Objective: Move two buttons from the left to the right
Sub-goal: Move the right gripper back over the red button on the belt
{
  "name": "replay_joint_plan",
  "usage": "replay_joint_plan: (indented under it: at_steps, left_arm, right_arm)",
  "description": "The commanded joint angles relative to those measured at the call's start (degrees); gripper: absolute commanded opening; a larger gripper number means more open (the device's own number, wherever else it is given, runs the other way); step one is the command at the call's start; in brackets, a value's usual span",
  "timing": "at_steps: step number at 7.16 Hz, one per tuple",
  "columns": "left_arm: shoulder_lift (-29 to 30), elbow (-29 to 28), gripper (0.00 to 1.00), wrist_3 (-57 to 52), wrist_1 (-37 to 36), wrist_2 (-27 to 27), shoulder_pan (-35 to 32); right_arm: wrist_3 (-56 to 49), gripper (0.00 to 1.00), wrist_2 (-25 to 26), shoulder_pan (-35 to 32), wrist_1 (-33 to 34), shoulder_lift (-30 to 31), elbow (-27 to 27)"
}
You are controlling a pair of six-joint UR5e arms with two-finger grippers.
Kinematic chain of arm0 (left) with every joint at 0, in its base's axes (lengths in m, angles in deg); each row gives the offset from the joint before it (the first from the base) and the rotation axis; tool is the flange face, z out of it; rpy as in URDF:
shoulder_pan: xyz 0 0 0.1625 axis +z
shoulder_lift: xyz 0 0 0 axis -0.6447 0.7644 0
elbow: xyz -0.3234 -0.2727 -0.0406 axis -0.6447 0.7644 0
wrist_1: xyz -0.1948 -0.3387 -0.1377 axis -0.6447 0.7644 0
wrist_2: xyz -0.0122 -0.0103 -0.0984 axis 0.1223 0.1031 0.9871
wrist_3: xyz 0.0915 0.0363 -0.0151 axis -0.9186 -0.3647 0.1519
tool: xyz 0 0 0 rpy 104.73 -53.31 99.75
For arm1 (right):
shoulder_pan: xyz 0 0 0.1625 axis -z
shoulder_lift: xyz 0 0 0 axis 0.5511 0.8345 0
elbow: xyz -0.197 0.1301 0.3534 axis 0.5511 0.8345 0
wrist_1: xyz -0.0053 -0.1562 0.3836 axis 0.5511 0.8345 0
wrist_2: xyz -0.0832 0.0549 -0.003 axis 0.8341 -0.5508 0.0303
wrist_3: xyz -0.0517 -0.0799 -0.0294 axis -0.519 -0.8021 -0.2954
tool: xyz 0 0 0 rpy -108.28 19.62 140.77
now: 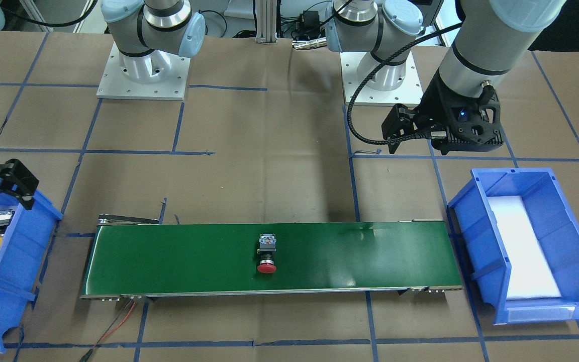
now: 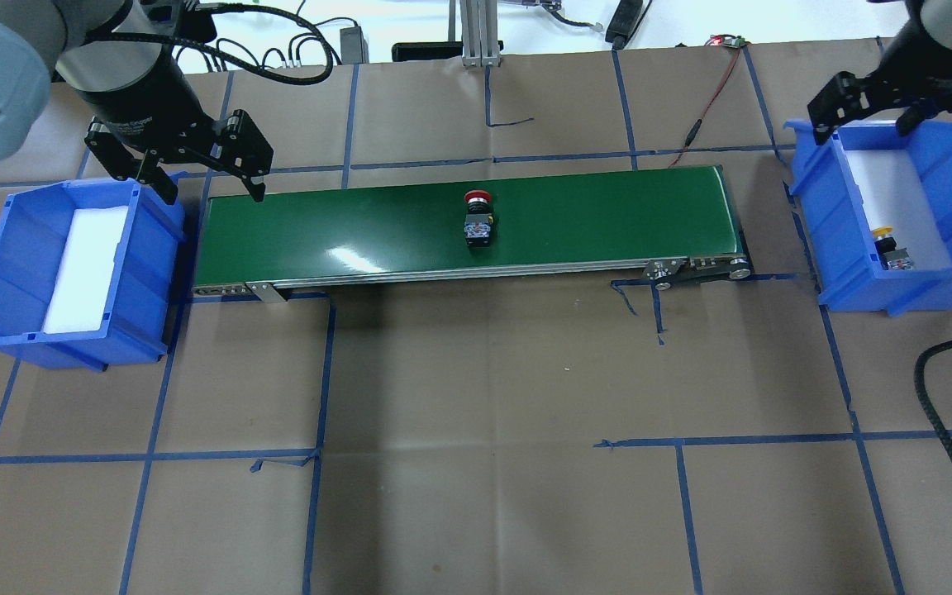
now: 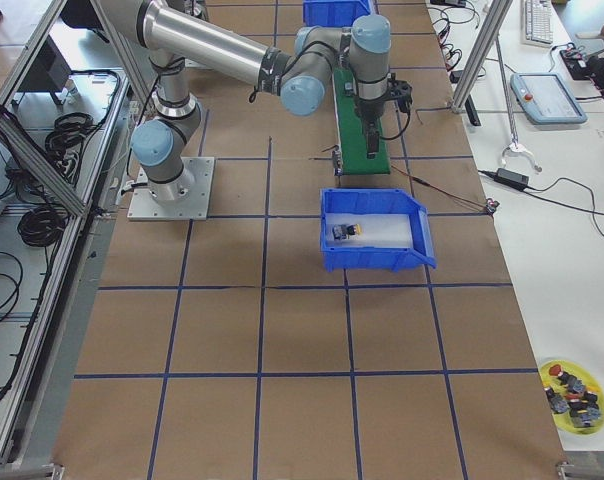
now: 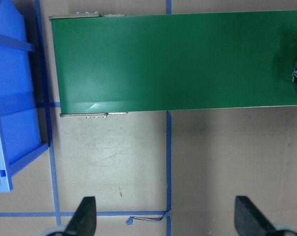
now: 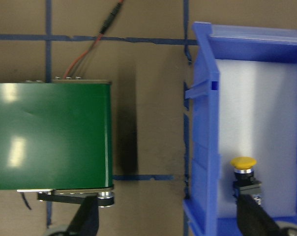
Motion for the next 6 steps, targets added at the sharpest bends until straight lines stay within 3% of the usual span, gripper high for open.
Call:
replay_joint_plan:
  at_steps: [1, 4, 6]
  left_arm:
    - [0.0, 0.0, 1.0, -0.15, 0.02, 0.0, 0.0]
    - [0.0, 0.0, 1.0, -0.33, 0.02, 0.0, 0.0]
    - [-0.09, 0.0, 1.0, -0.42, 0.02, 0.0, 0.0]
  right_arm:
    - [12.05, 1.0, -0.22, -11.76, 0.62, -0.52, 0.4]
    - [17.98, 0.99, -0.39, -15.5, 0.54, -0.62, -0.29]
    - [17.62, 0.99, -4.41, -15.5, 0.71, -2.1, -0.21]
